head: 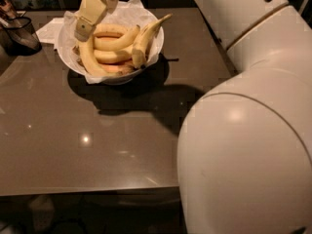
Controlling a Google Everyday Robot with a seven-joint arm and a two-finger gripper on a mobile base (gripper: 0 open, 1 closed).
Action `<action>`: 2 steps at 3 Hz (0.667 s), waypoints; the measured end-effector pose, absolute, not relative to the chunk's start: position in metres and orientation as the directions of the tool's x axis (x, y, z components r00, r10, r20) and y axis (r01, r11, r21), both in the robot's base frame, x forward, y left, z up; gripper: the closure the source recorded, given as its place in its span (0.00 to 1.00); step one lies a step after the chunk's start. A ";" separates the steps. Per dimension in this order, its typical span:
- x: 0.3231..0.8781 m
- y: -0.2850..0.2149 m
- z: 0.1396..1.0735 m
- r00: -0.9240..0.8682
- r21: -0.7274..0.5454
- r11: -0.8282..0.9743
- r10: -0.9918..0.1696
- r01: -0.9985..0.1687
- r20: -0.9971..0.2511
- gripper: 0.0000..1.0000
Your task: Pick banana from white bowl
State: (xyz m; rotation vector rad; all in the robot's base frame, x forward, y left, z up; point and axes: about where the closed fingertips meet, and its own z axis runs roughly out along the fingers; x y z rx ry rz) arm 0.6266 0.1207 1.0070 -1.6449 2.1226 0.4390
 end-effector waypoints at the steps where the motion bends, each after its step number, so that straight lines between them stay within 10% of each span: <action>1: 0.630 0.125 1.007 -0.214 -0.011 0.256 -0.829 -0.967 -0.517 0.17; 2: 0.630 0.125 1.007 -0.213 -0.012 0.256 -0.829 -0.967 -0.517 0.00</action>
Offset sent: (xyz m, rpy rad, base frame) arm 0.0029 0.0035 0.0001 0.0104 -0.0065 -0.0057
